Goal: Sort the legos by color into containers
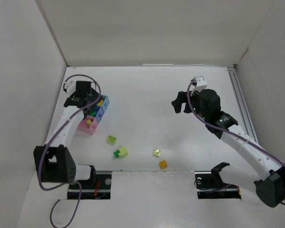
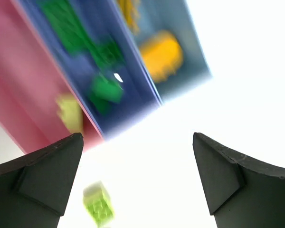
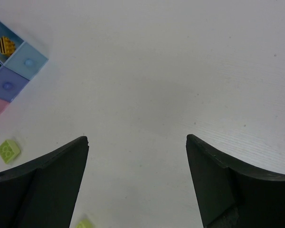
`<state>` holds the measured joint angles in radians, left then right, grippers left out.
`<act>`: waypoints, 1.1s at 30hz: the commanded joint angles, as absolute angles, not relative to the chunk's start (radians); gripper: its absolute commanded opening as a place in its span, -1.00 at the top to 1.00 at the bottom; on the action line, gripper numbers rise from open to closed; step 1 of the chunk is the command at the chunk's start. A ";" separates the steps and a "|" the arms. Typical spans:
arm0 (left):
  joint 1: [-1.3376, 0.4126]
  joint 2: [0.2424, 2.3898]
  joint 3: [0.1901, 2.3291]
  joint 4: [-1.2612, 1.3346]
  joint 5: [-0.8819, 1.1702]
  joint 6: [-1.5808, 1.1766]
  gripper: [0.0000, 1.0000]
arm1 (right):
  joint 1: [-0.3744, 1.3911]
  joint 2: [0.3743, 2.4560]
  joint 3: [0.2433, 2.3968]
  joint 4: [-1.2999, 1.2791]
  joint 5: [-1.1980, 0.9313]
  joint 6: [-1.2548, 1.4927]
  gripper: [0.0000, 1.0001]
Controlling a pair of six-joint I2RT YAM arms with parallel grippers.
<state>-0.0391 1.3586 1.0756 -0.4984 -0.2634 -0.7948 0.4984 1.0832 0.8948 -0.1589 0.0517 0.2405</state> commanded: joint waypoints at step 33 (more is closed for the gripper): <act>-0.479 0.750 0.590 -0.716 -0.146 -1.190 -0.75 | 1.034 1.077 0.655 -0.450 0.029 0.436 -0.67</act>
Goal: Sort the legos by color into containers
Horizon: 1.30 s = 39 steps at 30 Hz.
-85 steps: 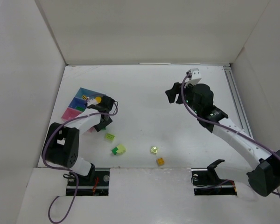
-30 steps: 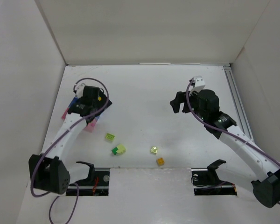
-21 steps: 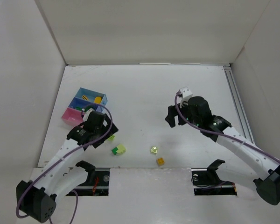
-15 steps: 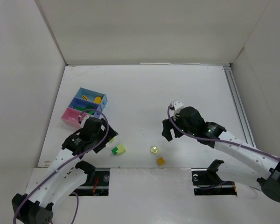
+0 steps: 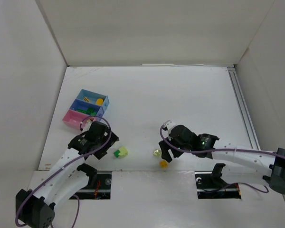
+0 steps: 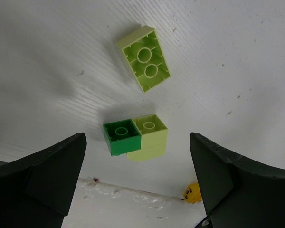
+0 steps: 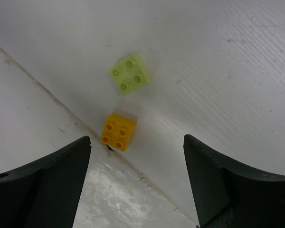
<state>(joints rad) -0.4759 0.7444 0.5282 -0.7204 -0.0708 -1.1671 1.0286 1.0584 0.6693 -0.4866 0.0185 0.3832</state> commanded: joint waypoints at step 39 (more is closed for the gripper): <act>-0.488 1.269 0.643 -0.594 -0.324 -1.319 0.42 | 1.034 1.002 0.759 -0.535 0.224 0.445 -0.67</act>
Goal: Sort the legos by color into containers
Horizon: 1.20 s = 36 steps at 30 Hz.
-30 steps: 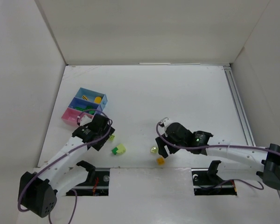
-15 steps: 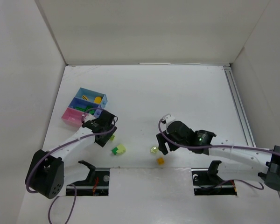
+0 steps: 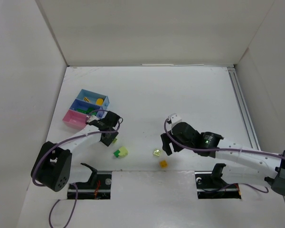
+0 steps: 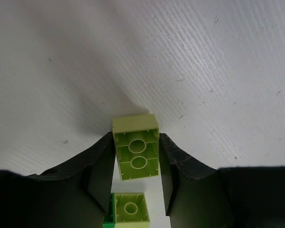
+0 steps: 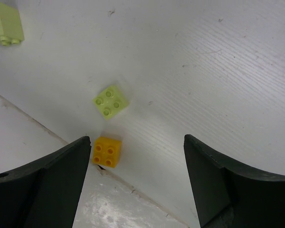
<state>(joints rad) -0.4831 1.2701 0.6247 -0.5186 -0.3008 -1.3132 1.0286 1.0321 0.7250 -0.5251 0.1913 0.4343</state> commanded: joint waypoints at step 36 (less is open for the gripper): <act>-0.021 1.183 1.042 -0.764 -0.485 -0.983 0.36 | 0.861 1.183 0.831 -0.236 0.201 0.299 -0.80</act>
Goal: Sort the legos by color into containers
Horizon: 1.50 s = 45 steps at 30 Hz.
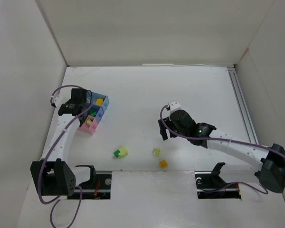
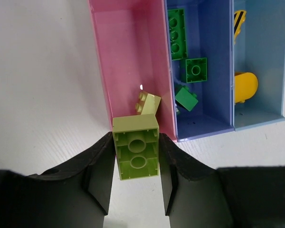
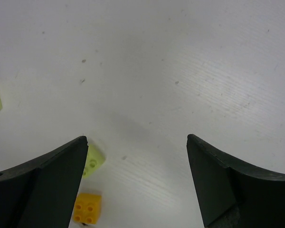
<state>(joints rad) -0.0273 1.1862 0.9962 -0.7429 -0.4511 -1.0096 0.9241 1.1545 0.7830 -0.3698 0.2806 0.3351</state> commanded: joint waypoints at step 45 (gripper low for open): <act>0.054 1.220 1.023 -0.693 -0.456 -0.965 0.36 | 0.649 1.143 0.867 -0.245 0.106 0.235 -0.99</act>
<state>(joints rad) 0.0475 1.2304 1.0107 -0.6968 -0.4450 -0.9588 0.6552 1.1770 0.8612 -0.2699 0.0910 0.2287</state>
